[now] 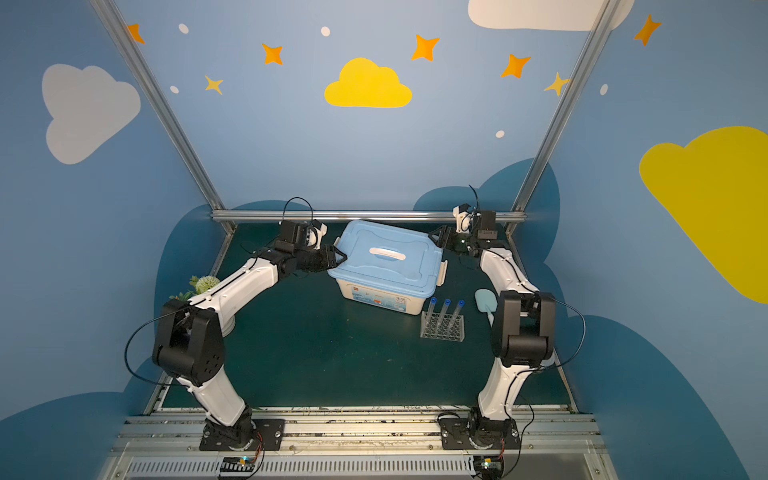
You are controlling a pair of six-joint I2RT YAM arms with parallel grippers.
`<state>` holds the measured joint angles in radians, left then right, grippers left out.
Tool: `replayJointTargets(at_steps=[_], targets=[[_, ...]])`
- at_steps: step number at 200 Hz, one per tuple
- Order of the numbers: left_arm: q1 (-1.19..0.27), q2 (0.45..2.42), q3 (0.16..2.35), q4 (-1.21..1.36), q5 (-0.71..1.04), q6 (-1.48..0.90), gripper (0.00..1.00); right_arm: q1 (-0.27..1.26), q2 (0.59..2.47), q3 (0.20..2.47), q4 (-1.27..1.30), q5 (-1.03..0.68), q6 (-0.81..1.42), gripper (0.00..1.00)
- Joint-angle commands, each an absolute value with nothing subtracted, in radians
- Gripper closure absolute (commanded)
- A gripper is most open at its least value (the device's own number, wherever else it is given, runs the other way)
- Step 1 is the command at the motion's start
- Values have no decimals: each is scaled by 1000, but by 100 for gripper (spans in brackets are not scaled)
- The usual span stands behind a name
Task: Organize the chemistry lab equipment
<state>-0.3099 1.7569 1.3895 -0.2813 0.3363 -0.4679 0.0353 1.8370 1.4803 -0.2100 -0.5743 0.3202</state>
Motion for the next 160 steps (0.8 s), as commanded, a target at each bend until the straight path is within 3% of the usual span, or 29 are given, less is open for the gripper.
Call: replayJointTargets(at_steps=[1, 40, 73, 160], targets=[[-319, 1761, 1411, -306, 327, -434, 40, 42, 1762, 1459, -306, -543, 290, 34], [-308, 1718, 1411, -332, 300, -415, 29, 38, 1665, 1382, -326, -495, 296, 26], [-257, 1694, 1405, -333, 304, -410, 21, 26, 1637, 1365, -416, -462, 295, 26], [-219, 1817, 1549, -401, 331, -296, 21, 27, 1668, 1327, -461, -492, 279, 52]])
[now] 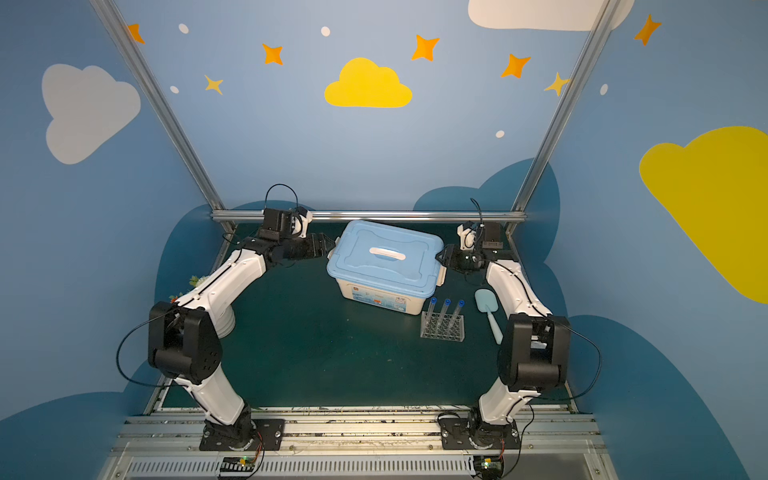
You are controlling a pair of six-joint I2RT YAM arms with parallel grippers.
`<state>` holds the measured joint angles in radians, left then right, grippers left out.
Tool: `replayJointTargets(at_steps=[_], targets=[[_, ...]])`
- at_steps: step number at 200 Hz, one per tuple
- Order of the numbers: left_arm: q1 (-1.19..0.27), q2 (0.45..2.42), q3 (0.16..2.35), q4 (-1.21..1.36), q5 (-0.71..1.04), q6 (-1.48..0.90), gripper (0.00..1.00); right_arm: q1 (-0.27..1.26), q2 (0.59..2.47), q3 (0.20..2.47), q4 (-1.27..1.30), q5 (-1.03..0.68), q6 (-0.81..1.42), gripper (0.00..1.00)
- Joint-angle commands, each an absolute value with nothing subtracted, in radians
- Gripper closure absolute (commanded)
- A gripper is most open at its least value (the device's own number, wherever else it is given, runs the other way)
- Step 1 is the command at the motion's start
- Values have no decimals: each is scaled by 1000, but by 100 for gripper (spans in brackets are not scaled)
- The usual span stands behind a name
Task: Organize the chemistry lab equipment
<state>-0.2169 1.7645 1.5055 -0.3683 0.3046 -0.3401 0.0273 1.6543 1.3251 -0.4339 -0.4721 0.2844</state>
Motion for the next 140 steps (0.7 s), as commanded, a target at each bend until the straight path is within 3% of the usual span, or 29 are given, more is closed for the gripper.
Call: replayJointTargets(at_steps=[1, 55, 75, 110, 127, 140], targets=[[-219, 1819, 1551, -401, 333, -296, 21, 28, 1668, 1326, -460, -494, 280, 52], [-222, 1926, 1659, -402, 404, -305, 29, 40, 1729, 1385, -488, -556, 300, 55], [-226, 1973, 1706, -431, 425, -303, 33, 40, 1766, 1416, -507, -582, 320, 61], [-247, 2006, 1730, -425, 445, -312, 45, 46, 1813, 1461, -479, -635, 368, 81], [-259, 2004, 1724, -425, 448, -318, 55, 55, 1842, 1504, -488, -644, 368, 86], [-263, 1991, 1703, -421, 443, -326, 56, 60, 1864, 1537, -498, -641, 368, 87]])
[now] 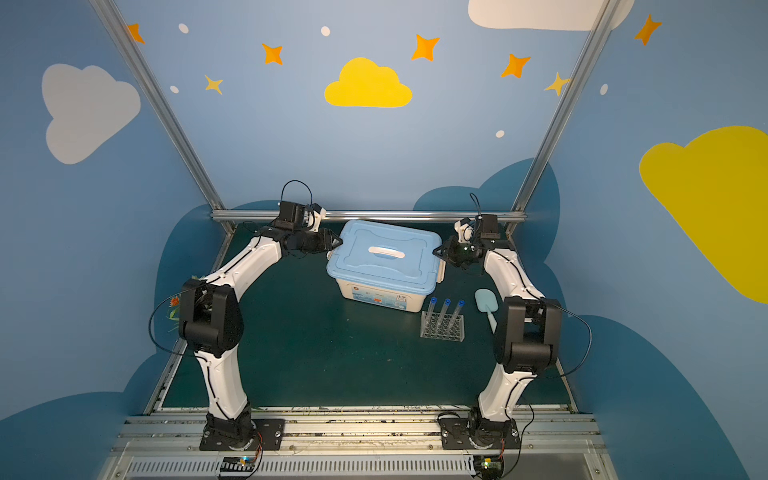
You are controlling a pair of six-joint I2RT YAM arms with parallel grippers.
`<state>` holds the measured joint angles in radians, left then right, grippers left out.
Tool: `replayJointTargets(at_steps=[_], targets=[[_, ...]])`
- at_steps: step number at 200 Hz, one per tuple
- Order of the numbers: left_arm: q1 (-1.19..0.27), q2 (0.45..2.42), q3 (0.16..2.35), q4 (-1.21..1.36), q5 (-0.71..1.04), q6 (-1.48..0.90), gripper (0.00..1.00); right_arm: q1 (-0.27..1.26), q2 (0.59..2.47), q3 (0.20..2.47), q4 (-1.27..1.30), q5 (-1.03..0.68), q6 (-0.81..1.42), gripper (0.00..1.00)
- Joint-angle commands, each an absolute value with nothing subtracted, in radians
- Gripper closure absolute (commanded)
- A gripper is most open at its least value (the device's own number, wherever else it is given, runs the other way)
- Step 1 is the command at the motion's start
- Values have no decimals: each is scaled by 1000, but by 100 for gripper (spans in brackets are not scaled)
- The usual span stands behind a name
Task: Organize the chemistry lab equipment
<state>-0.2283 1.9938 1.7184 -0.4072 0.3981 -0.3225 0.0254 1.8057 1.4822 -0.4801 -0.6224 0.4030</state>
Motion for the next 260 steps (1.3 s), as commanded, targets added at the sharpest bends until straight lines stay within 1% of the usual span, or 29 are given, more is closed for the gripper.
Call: replayJointTargets(at_steps=[1, 57, 91, 113, 123, 127, 141, 157, 176, 188, 204, 213, 217, 224, 243, 260], targets=[[-264, 1988, 1702, -420, 443, -326, 56, 60, 1865, 1541, -499, -641, 368, 87], [-263, 1924, 1594, -420, 381, -346, 58, 87, 2022, 1717, -608, -637, 340, 87], [-264, 1880, 1530, -400, 378, -366, 58, 110, 2045, 1728, -589, -641, 338, 86], [-264, 1856, 1513, -406, 362, -363, 59, 115, 2057, 1746, -605, -630, 334, 83], [-263, 1849, 1512, -412, 351, -361, 58, 114, 2057, 1750, -612, -620, 331, 82], [-263, 1848, 1513, -414, 346, -360, 56, 114, 2056, 1751, -615, -615, 330, 80], [-263, 1838, 1519, -417, 332, -360, 53, 113, 2046, 1755, -619, -604, 326, 67], [-262, 1824, 1528, -415, 328, -362, 48, 110, 2026, 1755, -620, -599, 324, 58], [-255, 1820, 1547, -427, 331, -359, 46, 105, 1992, 1752, -621, -589, 320, 48], [-249, 1819, 1559, -445, 320, -357, 40, 97, 1965, 1744, -621, -578, 319, 42], [-235, 1808, 1553, -448, 310, -358, 38, 80, 1929, 1721, -609, -571, 324, 32], [-230, 1800, 1543, -444, 306, -362, 33, 70, 1909, 1705, -597, -576, 325, 28], [-227, 1796, 1540, -442, 303, -365, 31, 66, 1900, 1697, -592, -578, 325, 26], [-222, 1791, 1536, -441, 301, -366, 30, 58, 1889, 1686, -586, -579, 324, 25], [-213, 1784, 1533, -441, 301, -360, 25, 39, 1863, 1658, -569, -591, 329, 23], [-205, 1787, 1536, -447, 305, -359, 24, 24, 1845, 1637, -552, -603, 338, 22]])
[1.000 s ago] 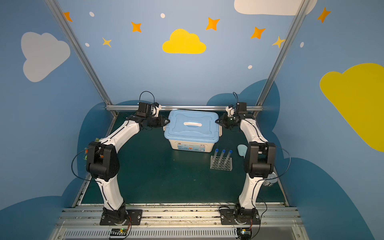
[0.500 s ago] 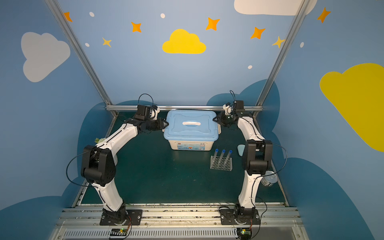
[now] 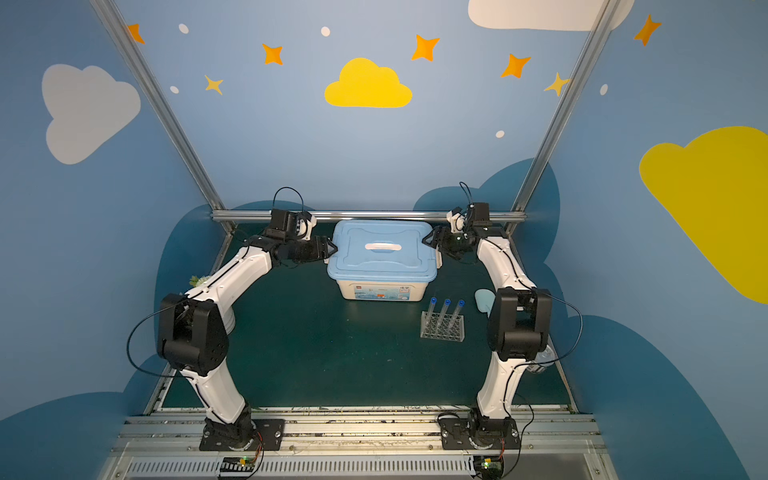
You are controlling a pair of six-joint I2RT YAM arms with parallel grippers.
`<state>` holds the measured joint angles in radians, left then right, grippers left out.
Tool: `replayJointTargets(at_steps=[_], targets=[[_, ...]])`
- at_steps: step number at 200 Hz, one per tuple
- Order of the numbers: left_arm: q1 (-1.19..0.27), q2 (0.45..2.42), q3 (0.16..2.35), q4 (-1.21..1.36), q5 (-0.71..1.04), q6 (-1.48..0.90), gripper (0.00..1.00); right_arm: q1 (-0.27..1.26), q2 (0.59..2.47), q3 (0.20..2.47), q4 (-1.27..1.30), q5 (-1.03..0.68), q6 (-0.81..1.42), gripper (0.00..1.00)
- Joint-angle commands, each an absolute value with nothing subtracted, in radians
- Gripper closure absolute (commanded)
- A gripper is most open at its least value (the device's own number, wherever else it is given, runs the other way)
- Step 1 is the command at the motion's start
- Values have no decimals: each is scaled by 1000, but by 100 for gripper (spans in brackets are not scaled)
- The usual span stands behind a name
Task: Organize the chemistry lab equipment
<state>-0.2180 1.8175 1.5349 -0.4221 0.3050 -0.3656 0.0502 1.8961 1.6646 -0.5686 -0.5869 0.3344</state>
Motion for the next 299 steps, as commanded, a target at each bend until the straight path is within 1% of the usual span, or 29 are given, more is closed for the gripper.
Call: replayJointTargets(at_steps=[1, 32, 47, 76, 136, 175, 224, 262, 299], targets=[[-204, 1788, 1537, -447, 304, -359, 24, 23, 1844, 1636, -551, -603, 339, 22], [-199, 1796, 1534, -444, 309, -356, 21, 1, 1824, 1606, -542, -601, 332, 21], [-191, 1812, 1531, -428, 348, -361, 20, -9, 1824, 1590, -534, -606, 327, 20], [-169, 1840, 1511, -349, 486, -398, 19, -43, 1855, 1544, -474, -741, 369, 15], [-170, 1874, 1512, -330, 534, -422, 21, -43, 1901, 1502, -404, -834, 421, 15], [-172, 1888, 1504, -307, 564, -445, 24, -40, 1936, 1486, -356, -889, 469, 15], [-178, 1885, 1506, -304, 561, -450, 33, -32, 1929, 1478, -337, -901, 491, 22], [-189, 1881, 1512, -321, 539, -445, 39, -25, 1910, 1484, -365, -879, 478, 35], [-196, 1869, 1520, -329, 521, -441, 44, -16, 1891, 1512, -427, -845, 441, 43]])
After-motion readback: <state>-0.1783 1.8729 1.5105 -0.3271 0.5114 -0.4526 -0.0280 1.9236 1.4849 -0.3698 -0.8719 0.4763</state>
